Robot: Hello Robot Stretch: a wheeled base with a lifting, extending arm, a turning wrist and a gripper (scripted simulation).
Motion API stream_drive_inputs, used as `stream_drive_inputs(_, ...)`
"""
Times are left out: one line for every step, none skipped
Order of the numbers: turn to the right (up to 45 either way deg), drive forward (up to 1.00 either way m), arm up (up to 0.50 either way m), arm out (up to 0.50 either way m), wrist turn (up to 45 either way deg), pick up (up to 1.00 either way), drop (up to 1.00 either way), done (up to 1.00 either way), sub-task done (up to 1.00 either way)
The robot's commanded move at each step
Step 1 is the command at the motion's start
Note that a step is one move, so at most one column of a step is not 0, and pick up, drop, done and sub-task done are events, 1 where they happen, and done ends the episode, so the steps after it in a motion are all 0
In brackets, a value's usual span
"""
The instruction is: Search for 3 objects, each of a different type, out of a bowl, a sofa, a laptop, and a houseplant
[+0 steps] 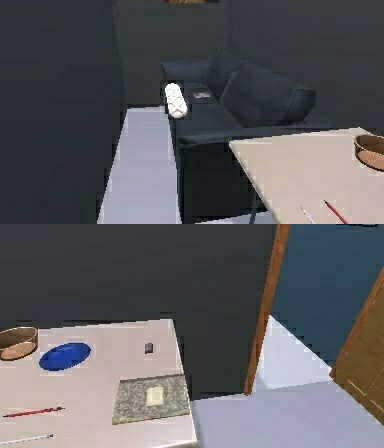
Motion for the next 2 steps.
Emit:
stream_drive_inputs(-9.0,0.00,0.00,0.00,0.0,0.00,0.00,0.00,0.00)
stream_drive_inputs(0.0,0.30,0.00,0.00,0.0,0.00,0.00,0.00,0.00)
